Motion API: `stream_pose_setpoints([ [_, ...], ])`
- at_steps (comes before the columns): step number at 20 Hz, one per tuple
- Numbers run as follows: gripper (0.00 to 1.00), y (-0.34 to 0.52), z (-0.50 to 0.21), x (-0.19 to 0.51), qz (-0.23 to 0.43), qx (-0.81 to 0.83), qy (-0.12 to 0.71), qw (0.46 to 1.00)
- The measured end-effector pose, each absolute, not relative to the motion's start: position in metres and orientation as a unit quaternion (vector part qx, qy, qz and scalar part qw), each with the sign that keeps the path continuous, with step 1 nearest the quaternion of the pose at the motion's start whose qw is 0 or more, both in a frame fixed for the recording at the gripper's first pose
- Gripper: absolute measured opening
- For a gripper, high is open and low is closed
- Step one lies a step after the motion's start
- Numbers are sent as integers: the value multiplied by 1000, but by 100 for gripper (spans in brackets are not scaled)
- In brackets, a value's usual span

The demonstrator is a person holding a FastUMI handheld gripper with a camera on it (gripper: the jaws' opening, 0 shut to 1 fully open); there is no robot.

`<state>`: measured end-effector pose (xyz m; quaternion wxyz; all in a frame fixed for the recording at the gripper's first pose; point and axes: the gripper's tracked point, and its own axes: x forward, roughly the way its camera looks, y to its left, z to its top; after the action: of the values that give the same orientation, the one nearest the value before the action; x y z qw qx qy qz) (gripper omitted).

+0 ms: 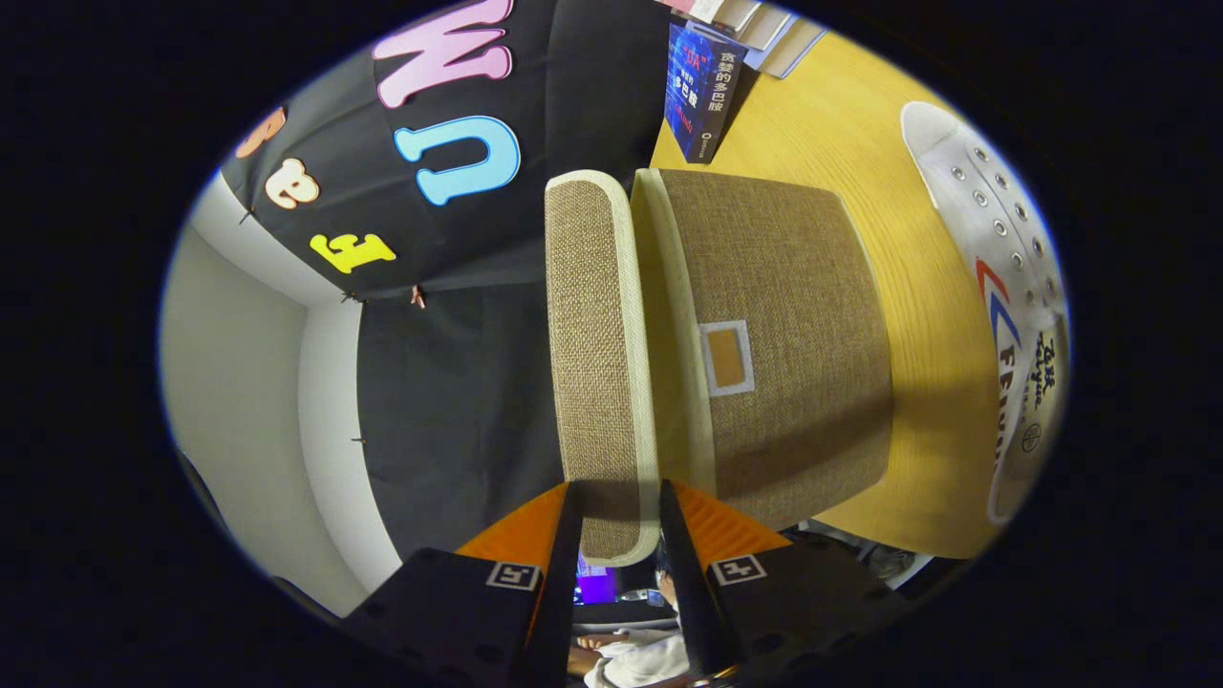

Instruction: Open the storage box then place both shoes into the box .Put the left shoe in first, then the right shoe, with the right side of both shoes facing outward in a uniform manner.

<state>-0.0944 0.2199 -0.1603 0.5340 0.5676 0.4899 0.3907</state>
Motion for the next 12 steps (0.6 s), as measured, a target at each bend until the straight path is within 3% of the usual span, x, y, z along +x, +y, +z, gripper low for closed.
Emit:
stream_pose_setpoints([
  [2,50,223,-154,-98,395,565,496,528],
  [4,31,230,-143,-100,405,564,492,525],
  [5,31,233,-139,-103,410,558,496,524],
  [10,8,248,-112,-103,414,547,479,548],
  [12,5,255,-96,-98,417,543,475,553],
])
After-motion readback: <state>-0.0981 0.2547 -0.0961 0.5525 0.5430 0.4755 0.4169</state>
